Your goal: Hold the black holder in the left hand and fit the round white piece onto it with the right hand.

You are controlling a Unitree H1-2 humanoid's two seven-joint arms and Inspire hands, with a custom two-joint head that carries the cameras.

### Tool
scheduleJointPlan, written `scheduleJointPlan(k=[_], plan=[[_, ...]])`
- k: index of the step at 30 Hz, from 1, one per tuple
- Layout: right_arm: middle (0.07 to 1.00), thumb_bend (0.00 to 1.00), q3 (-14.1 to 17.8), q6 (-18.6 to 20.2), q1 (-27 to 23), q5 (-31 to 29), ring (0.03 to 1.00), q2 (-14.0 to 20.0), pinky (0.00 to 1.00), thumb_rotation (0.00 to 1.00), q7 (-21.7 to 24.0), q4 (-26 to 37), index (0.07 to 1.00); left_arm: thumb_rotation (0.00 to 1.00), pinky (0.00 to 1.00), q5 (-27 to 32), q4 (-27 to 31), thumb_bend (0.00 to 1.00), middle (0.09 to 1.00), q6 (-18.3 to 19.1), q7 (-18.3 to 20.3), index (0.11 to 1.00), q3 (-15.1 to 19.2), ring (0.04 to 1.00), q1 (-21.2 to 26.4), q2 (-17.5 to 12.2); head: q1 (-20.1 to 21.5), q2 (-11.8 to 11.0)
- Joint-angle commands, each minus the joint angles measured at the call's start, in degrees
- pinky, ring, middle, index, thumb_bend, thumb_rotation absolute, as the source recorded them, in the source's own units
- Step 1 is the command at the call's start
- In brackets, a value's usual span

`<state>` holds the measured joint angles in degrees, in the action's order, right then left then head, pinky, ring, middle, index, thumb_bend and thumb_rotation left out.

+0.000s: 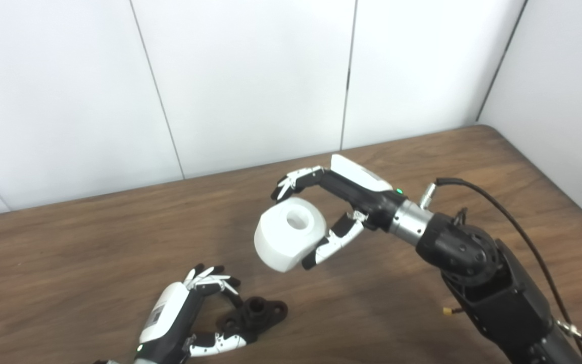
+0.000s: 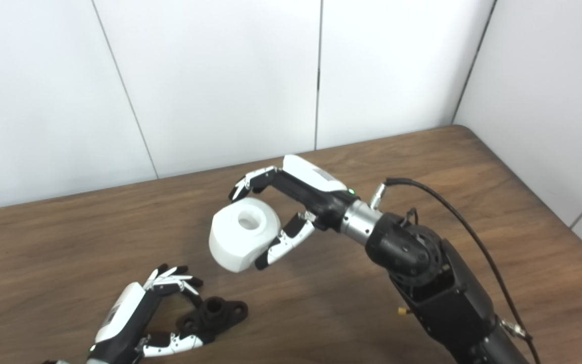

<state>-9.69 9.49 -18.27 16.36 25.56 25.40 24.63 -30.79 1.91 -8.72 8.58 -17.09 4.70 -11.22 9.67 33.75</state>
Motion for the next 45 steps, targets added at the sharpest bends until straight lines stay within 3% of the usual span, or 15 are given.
scheduleJointPlan(k=[1,10,24,30,38,45], plan=[[0.738,0.52,0.25,0.2,-0.58,-1.71,0.834,-0.2,0.75,0.14,0.22,3.26,0.482,0.06,1.0,-0.48,-0.1,0.52,0.759,0.48,-0.17,0.484,-0.52,0.911,0.84,0.49,-0.46,0.23],[0.734,0.52,-0.65,-2.21,2.23,-3.53,0.827,-0.2,0.71,0.15,1.38,5.2,0.482,0.06,1.0,-1.37,0.22,0.52,0.762,1.4,-0.52,0.485,-1.14,0.914,0.98,1.63,-3.07,1.28],[0.726,0.52,-1.43,-2.39,4.61,-5.8,0.823,0.48,0.7,0.14,4.35,5.73,0.482,0.06,1.0,-1.99,2.39,0.52,0.76,4.01,0.06,0.484,-2.83,0.917,0.83,2.64,-3.94,2.76],[0.728,0.52,-1.57,-3.28,3.98,-5.41,0.821,0.93,0.71,0.14,5.1,5.22,0.482,0.06,1.0,-2.11,3.09,0.52,0.756,4.47,-0.18,0.484,-3.73,0.918,0.52,3.28,-3.78,2.93],[0.723,0.52,-1.46,-8.02,2.12,-4.46,0.808,1.1,0.67,0.14,4.6,1.83,0.482,0.06,1.0,-1.98,3.35,0.52,0.756,4.69,-0.65,0.484,-4.46,0.917,0.11,3.61,-4.2,2.79],[0.721,0.52,-1.63,-8.87,-0.7,-2.81,0.804,1.29,0.66,0.14,4.9,1.84,0.482,0.06,1.0,-1.78,2.9,0.52,0.757,4.44,-1.06,0.484,-4.52,0.915,0.18,3.59,-3.76,2.12]])
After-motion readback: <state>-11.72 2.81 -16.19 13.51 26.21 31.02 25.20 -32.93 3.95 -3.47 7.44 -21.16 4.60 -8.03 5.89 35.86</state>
